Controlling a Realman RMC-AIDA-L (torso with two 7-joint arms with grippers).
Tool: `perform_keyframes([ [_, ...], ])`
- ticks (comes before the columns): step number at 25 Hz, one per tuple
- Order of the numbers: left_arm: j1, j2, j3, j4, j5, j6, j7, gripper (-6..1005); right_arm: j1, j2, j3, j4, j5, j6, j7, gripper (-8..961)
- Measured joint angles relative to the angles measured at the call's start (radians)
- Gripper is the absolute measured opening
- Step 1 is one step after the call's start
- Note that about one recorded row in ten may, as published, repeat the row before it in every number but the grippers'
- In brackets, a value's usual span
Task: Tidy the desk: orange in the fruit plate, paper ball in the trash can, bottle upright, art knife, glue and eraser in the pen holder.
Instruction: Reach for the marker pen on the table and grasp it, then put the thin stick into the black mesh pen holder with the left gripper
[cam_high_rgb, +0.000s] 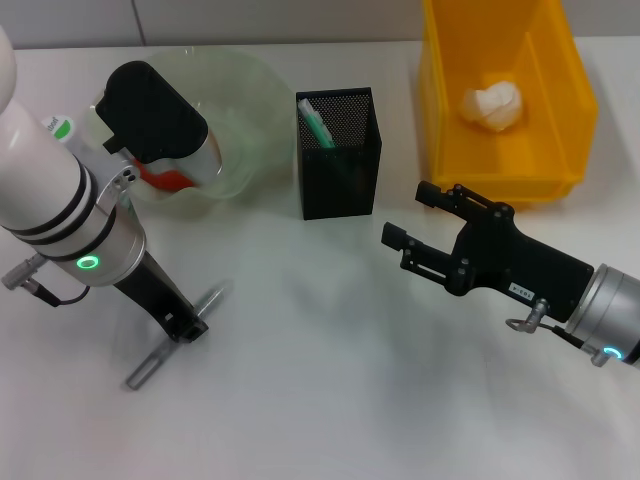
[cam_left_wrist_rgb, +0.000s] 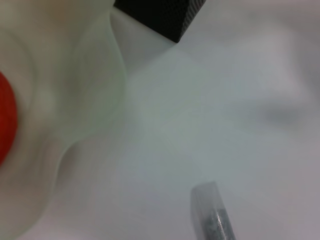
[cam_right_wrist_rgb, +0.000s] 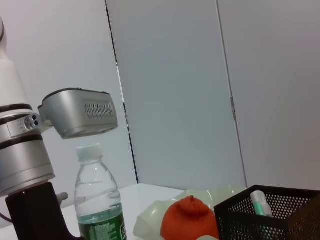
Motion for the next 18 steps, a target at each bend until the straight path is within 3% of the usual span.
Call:
perform_keyframes([
  [18, -0.010, -0.001, -0.001, -0.015, 0.011, -0.013, 0.017, 293, 0.005, 0.000, 0.011, -0.004, 0.000, -0.001, 0.000, 730],
])
